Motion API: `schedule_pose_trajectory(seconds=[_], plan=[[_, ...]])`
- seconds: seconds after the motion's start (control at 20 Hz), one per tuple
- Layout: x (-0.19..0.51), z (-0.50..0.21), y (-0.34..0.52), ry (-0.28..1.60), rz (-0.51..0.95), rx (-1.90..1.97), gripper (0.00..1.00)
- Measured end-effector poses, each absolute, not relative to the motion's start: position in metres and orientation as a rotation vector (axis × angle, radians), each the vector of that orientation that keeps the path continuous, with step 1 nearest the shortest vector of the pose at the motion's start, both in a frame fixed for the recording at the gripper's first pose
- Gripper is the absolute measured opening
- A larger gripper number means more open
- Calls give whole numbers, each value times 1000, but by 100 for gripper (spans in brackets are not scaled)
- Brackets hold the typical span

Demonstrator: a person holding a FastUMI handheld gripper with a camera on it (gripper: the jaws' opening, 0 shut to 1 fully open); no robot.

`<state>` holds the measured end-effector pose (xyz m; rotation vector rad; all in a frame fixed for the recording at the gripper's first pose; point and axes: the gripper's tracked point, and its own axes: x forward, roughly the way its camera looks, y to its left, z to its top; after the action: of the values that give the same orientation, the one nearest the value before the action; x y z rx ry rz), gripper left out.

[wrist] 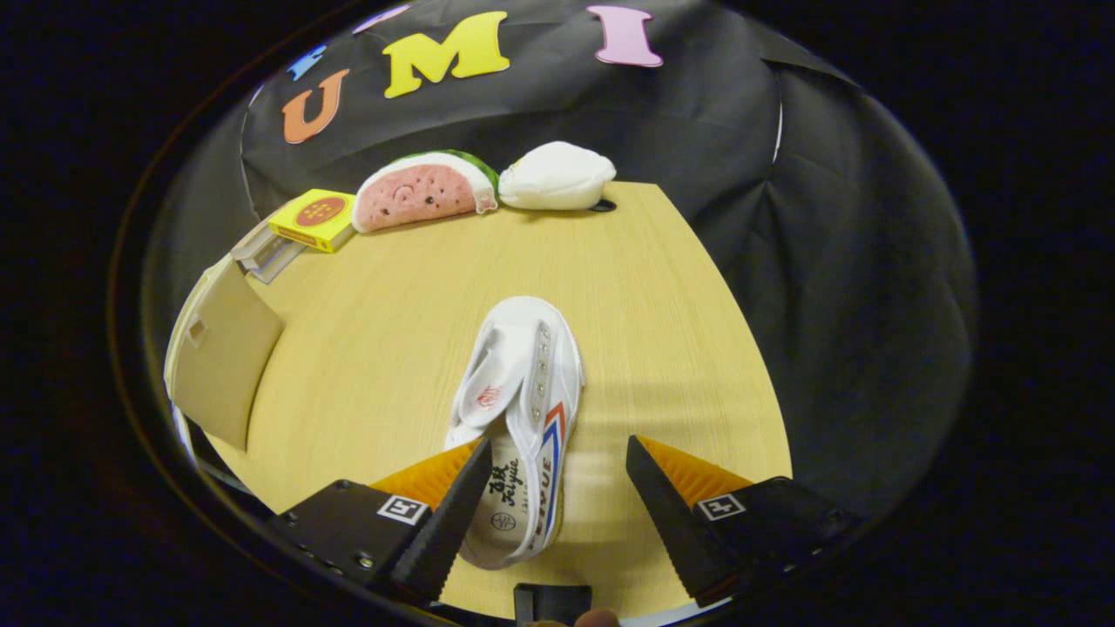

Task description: Open the storage box then place both shoes into the box .Put the left shoe in first, then the right shoe, with the right side of both shoes facing outward in a uniform manner.

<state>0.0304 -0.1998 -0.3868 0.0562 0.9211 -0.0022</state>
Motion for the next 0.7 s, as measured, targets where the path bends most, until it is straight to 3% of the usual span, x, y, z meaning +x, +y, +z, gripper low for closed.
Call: schedule_pose_trajectory(seconds=[0.2, 0.35, 0.45, 0.5, 0.6, 0.7], plan=[[41, -392, -199, 934, 26, 46, 72], [44, -396, -191, 957, 47, 67, 45], [46, -397, -192, 968, 45, 62, 31], [46, -396, -202, 972, 6, 21, 31], [42, -400, -205, 999, -6, 61, 2], [39, -397, -203, 1024, -23, 136, 0]])
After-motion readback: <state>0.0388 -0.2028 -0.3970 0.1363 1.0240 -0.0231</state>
